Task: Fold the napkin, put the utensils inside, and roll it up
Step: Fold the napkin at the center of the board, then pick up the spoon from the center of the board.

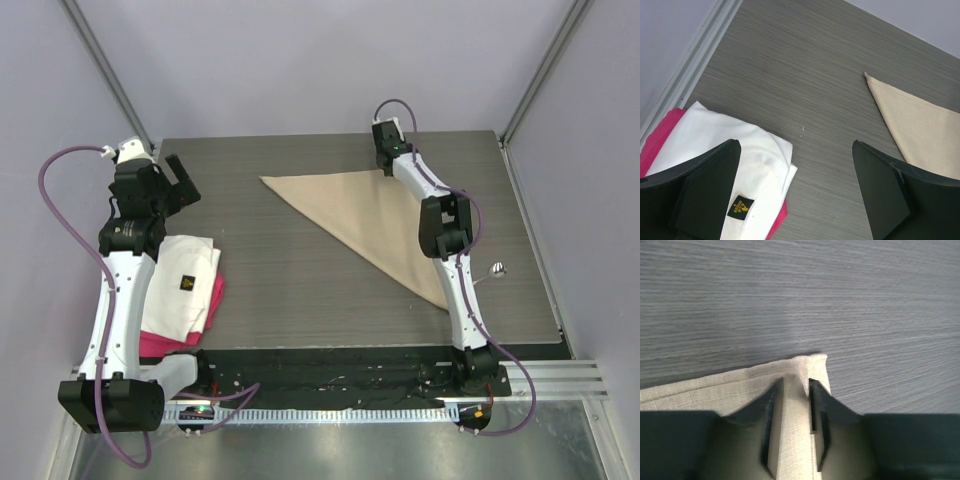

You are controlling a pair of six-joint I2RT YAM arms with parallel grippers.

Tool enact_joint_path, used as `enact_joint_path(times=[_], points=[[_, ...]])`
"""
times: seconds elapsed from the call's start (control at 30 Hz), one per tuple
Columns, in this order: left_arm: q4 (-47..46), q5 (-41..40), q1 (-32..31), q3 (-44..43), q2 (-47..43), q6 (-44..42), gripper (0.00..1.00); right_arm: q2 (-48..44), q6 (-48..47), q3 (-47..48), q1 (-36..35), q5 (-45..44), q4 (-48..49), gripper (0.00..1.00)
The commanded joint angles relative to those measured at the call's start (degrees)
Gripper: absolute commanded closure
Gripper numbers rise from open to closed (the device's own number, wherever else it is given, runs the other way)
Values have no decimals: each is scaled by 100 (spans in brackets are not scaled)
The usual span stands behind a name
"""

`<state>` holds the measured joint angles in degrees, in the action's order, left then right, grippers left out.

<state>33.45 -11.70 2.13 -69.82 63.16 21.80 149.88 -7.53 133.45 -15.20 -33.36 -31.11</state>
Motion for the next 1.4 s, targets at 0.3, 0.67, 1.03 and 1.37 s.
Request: enact_joint_path(times=[0.3, 0.67, 1.03, 1.37], points=[[-243, 81, 15, -49, 65, -71, 0, -1504, 366, -204, 35, 497, 308, 22], [-410, 291, 15, 83, 372, -106, 0, -4606, 2410, -3489, 114, 1524, -87, 22], [-216, 467, -352, -49, 838, -228, 0, -6884, 4365, -7103, 1290, 2772, -694, 29], [-120, -261, -977, -75, 971, -624, 0, -7104, 4892, -8500, 2450, 3266, -1055, 39]])
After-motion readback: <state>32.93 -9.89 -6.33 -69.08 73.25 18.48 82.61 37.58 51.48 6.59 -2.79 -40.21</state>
